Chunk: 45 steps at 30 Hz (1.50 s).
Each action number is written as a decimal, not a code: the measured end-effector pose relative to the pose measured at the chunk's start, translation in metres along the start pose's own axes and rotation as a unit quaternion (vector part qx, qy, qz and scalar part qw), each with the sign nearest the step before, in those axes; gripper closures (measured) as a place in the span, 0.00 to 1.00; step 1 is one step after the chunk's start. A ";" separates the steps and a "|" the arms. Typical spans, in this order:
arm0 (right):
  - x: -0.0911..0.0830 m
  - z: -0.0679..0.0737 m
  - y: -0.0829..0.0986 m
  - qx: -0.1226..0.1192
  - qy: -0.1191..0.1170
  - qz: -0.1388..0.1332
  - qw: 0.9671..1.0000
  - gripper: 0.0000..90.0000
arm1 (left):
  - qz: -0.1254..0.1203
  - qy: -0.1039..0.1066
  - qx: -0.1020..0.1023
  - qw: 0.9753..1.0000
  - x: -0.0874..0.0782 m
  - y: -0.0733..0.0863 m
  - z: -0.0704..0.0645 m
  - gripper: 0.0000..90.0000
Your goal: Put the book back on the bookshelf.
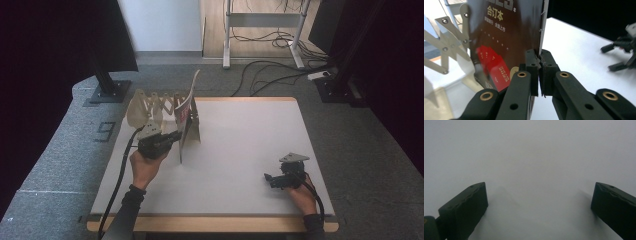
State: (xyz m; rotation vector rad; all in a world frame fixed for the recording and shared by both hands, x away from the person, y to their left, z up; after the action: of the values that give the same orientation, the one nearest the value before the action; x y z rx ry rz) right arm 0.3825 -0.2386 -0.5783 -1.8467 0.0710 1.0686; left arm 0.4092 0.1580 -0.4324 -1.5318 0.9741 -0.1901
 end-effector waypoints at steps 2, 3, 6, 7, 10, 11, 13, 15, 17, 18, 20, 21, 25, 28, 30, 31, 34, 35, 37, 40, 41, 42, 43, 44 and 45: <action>0.000 0.000 0.000 -0.001 0.000 0.000 1.000 0.00 | 0.004 0.001 0.004 1.000 0.004 0.000 -0.001 0.96; 0.000 0.000 0.000 0.000 0.000 0.000 1.000 0.00 | 0.006 0.002 0.006 1.000 0.007 0.001 -0.002 0.96; 0.000 0.000 0.000 0.000 0.000 0.000 1.000 0.00 | 0.015 0.015 0.018 1.000 0.016 0.002 -0.010 0.95; 0.000 0.000 0.000 -0.001 0.000 0.000 1.000 0.00 | 0.017 0.020 0.019 0.999 0.019 0.002 -0.013 0.95; 0.000 0.000 0.000 0.000 0.000 0.000 1.000 0.00 | 0.026 0.028 0.027 0.999 0.027 0.003 -0.020 0.93; 0.000 0.000 0.000 0.000 0.000 0.000 1.000 0.00 | 0.029 0.035 0.024 0.999 0.029 0.003 -0.021 0.92; 0.000 0.000 0.000 0.000 0.000 0.000 1.000 0.00 | 0.032 0.042 0.019 0.998 0.030 0.003 -0.022 0.89; 0.000 0.000 0.000 0.000 0.000 0.000 1.000 0.00 | 0.038 0.054 0.012 0.998 0.031 0.004 -0.022 0.86; 0.000 0.000 0.000 -0.001 0.000 0.000 1.000 0.00 | 0.040 0.052 0.015 0.998 0.032 0.005 -0.022 0.80; 0.000 0.000 0.000 0.000 0.000 0.000 1.000 0.00 | 0.040 0.050 0.018 0.998 0.031 0.006 -0.022 0.77; 0.000 0.000 0.000 0.000 0.000 0.000 1.000 0.00 | 0.037 0.047 0.021 0.998 0.029 0.006 -0.022 0.73; 0.000 0.000 0.000 -0.001 0.000 0.000 1.000 0.00 | 0.036 0.046 0.022 0.998 0.028 0.005 -0.022 0.70; 0.000 0.000 0.000 0.000 0.000 0.000 1.000 0.00 | 0.037 0.032 0.034 0.998 0.025 0.007 -0.021 0.62; 0.000 0.000 0.000 -0.001 0.001 -0.001 1.000 0.00 | 0.035 0.031 0.036 0.998 0.022 0.008 -0.020 0.56; 0.000 0.000 0.000 -0.001 0.001 0.000 1.000 0.00 | 0.035 0.028 0.039 0.998 0.019 0.010 -0.020 0.50; 0.000 0.000 0.000 -0.002 0.001 0.000 1.000 0.00 | 0.035 0.029 0.039 0.998 0.017 0.011 -0.020 0.46; 0.000 0.000 0.000 -0.002 0.001 0.000 1.000 0.00 | 0.037 0.041 0.032 0.998 0.011 0.013 -0.020 0.36; 0.000 0.000 0.000 -0.002 0.001 0.000 1.000 0.00 | 0.042 0.048 0.028 0.998 0.008 0.015 -0.020 0.32; 0.000 0.000 0.000 -0.002 0.000 0.000 1.000 0.00 | 0.046 0.053 0.023 0.997 0.005 0.018 -0.020 0.26; 0.000 -0.001 0.000 -0.003 0.000 0.000 1.000 0.00 | 0.065 0.057 0.027 0.996 0.000 0.029 -0.019 0.15; 0.000 -0.001 0.000 -0.003 0.000 0.000 1.000 0.00 | 0.071 0.053 0.028 0.996 -0.001 0.033 -0.018 0.15; 0.000 -0.001 -0.001 -0.003 0.001 0.000 1.000 0.00 | 0.077 0.051 0.027 0.995 -0.002 0.038 -0.017 0.14; 0.000 -0.001 -0.001 -0.002 0.001 0.000 1.000 0.00 | 0.084 0.049 0.027 0.995 -0.002 0.043 -0.015 0.12; 0.000 -0.001 -0.001 -0.002 0.001 0.000 1.000 0.00 | 0.091 0.046 0.027 0.994 -0.003 0.049 -0.013 0.09; 0.000 -0.001 -0.001 -0.002 0.001 0.000 1.000 0.00 | 0.098 0.040 0.029 0.994 -0.003 0.054 -0.011 0.06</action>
State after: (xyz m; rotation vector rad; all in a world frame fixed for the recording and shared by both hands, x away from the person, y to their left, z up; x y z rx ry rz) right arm 0.3832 -0.2386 -0.5779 -1.8518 0.0683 1.0678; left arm 0.3756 0.1576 -0.4766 -1.3751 1.1659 -0.1394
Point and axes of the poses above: each handheld gripper's, and its own axes: x roughly forward along the jaws, y roughly out of its underside, z roughly to its left, the point moved 6 cm from there along x, roughly forward along the jaws, and after that the axes turned 12 degrees about -x, right-handed, at the moved point
